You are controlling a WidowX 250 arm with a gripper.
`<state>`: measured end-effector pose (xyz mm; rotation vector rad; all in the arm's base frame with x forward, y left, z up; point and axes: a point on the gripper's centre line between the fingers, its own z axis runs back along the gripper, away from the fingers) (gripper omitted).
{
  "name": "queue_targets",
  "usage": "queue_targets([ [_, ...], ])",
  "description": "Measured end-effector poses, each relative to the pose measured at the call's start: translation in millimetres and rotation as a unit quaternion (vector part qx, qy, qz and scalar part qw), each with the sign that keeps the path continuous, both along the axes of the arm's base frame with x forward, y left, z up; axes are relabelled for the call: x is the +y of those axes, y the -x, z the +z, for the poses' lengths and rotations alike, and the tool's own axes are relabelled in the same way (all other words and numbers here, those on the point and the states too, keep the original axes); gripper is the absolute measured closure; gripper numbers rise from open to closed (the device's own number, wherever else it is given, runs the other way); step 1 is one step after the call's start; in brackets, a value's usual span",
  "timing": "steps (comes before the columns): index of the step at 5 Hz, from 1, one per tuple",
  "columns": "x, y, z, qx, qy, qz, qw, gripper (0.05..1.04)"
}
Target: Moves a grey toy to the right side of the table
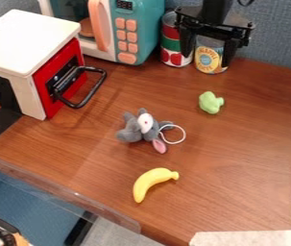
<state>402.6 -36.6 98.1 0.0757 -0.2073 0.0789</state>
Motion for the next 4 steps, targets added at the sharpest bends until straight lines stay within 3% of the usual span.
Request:
queue_targets([
  [1,0.2,4.8,-17.8,0.024,-0.001,0.003,0.9997,0.083],
  [2,11.7,27.7,-29.8,0.034,-0.006,0.017,0.9992,0.083],
  [3,35.1,46.7,-35.0,0.033,0.021,0.044,0.9983,0.083],
  [4,51.0,67.9,-54.8,0.034,0.034,0.051,0.9976,0.083],
])
